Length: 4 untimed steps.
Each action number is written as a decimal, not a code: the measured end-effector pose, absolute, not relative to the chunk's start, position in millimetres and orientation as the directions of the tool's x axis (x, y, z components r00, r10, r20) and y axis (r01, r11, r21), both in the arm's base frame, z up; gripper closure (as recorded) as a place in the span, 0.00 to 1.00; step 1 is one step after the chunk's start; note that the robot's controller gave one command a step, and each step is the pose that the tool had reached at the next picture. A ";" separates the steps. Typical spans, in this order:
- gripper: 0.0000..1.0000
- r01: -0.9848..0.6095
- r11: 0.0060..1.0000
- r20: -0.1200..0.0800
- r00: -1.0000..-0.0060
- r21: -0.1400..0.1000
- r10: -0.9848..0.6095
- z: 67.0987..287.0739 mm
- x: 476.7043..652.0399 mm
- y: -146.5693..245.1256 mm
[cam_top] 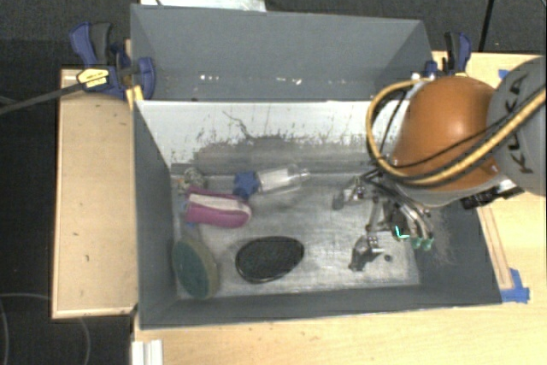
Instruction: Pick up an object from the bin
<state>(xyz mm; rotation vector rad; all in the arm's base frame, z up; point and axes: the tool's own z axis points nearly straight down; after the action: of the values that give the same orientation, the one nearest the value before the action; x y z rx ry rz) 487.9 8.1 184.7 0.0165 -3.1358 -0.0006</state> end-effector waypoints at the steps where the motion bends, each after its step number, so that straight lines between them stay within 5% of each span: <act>1: 0.00 -0.166 0.986 0.003 -0.986 0.002 -0.166 111.1 505.9 48.4; 2: 0.00 -0.189 0.982 -0.006 -0.982 0.002 -0.189 70.5 524.3 110.1; 4: 0.00 -0.515 0.857 0.000 -0.857 -0.002 -0.515 70.0 511.7 209.0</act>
Offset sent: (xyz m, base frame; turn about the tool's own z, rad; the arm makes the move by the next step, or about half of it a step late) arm 0.0187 0.0389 -0.0716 -0.1561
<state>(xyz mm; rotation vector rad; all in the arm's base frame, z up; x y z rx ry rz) 511.7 209.0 70.0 0.8399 -3.0276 0.0038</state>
